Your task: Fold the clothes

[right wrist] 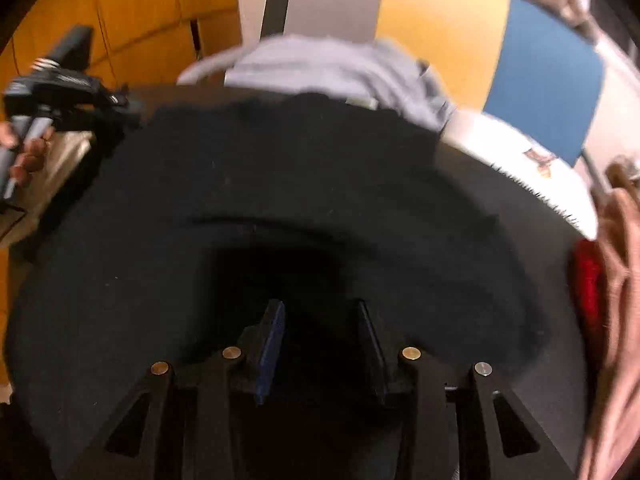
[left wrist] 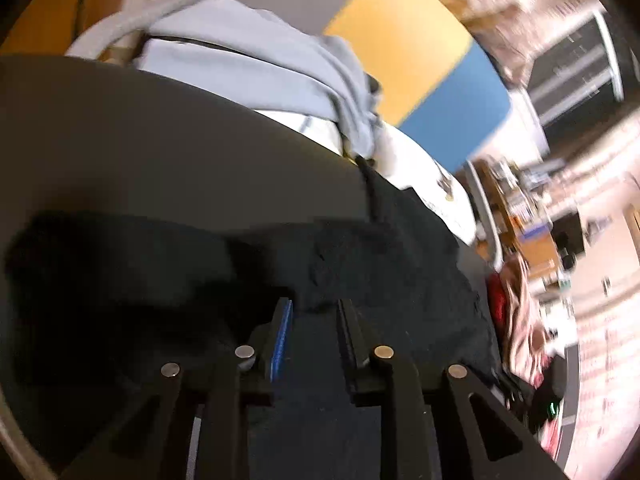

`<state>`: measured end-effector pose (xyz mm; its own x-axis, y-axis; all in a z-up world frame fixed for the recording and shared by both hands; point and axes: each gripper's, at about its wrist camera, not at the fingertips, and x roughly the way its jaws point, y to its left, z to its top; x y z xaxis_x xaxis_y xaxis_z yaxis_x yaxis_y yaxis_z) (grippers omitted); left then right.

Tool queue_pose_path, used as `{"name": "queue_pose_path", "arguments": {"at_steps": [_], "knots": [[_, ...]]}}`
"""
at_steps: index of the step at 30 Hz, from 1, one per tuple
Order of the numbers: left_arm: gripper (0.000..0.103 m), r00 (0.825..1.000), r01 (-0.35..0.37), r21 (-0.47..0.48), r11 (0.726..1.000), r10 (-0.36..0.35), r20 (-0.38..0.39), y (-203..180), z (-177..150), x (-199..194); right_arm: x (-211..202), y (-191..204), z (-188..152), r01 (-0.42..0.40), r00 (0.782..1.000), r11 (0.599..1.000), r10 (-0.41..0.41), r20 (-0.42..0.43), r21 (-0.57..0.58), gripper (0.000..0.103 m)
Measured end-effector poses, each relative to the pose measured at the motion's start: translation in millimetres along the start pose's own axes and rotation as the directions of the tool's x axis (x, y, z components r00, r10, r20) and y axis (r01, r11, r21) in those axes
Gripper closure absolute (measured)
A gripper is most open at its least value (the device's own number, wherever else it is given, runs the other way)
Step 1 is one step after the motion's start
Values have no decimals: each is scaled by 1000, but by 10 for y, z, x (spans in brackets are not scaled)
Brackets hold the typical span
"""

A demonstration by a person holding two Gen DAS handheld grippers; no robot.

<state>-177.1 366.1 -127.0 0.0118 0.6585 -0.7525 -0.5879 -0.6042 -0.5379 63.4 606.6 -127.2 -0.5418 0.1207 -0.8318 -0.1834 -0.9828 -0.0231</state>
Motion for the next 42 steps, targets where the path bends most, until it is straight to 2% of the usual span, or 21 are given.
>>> {"name": "queue_pose_path", "arguments": {"at_steps": [2, 4, 8, 11, 12, 13, 16, 19, 20, 21, 22, 23, 24, 26, 29, 31, 33, 34, 36, 38, 42], "knots": [[81, 1000, -16, 70, 997, 18, -17, -105, -60, 62, 32, -57, 4, 16, 1000, 1000, -16, -11, 12, 69], [81, 998, -50, 138, 989, 54, -26, -212, -100, 121, 3, -160, 20, -26, 998, 998, 29, -50, 63, 98], [80, 992, -120, 217, 969, 127, -21, -285, -146, 169, -208, -256, -26, -88, 988, 994, 96, -125, 67, 98], [79, 983, -165, 267, 949, 181, -36, -254, -222, 173, -515, -343, -160, -128, 985, 987, 138, -103, 99, 98], [76, 971, -204, 283, 937, 230, -60, -224, -252, 232, -495, -340, -213, -124, 983, 988, 135, -123, 95, 98], [68, 957, -242, 300, 923, 278, -83, -193, -282, 290, -475, -336, -266, -120, 981, 989, 132, -144, 91, 98], [68, 955, -244, 279, 929, 280, -96, -180, -328, 220, -363, -320, -464, -112, 969, 991, 126, -212, 75, 95], [69, 950, -270, 267, 925, 301, -81, -158, -367, 99, -439, -392, -448, -173, 965, 978, 193, -178, 120, 83], [70, 962, -245, 253, 936, 267, -57, -166, -319, 50, -515, -464, -390, -202, 965, 967, 224, -140, 157, 72], [71, 972, -218, 240, 946, 232, -32, -174, -271, 1, -608, -549, -309, -225, 966, 956, 244, -82, 188, 53], [71, 980, -191, 227, 955, 198, -7, -181, -223, -48, -695, -652, -199, -247, 966, 944, 257, -14, 220, 40], [70, 986, -163, 215, 963, 163, 19, -189, -175, -97, -736, -749, -86, -262, 965, 932, 261, 39, 249, 20], [69, 991, -135, 204, 970, 128, 46, -196, -126, -146, -726, -843, 36, -277, 961, 922, 266, 78, 269, 16], [65, 994, -106, 236, 966, 93, 64, -299, 55, -46, -614, -1028, 277, -291, 956, 906, 264, 128, 308, 16], [57, 995, -63, 284, 957, 39, 88, -453, 328, 105, -191, -1367, 616, -293, 956, 872, 259, 138, 392, 17], [55, 999, -27, 268, 963, 17, 41, -477, 545, 335, 99, -1610, 775, -298, 954, 843, 268, 132, 447, 22], [49, 1000, 21, 221, 975, -20, -7, -479, 795, 609, 419, -1830, 920, -324, 945, 801, 299, 133, 504, 39], [44, 1000, 22, 200, 980, -18, -24, -480, 890, 740, 547, -1912, 977, -345, 937, 780, 322, 138, 523, 42], [44, 999, 26, 173, 985, -18, -52, -486, 1069, 975, 762, -1980, 1104, -353, 932, 757, 339, 131, 550, 45], [44, 993, 55, 150, 987, -39, -109, -521, 1215, 1216, 939, -2010, 1215, -387, 916, 736, 378, 137, 556, 45], [44, 989, 82, 164, 983, -60, -134, -678, 1371, 1497, 1156, -2006, 1400, -480, 865, 686, 475, 164, 547, 45]]}}
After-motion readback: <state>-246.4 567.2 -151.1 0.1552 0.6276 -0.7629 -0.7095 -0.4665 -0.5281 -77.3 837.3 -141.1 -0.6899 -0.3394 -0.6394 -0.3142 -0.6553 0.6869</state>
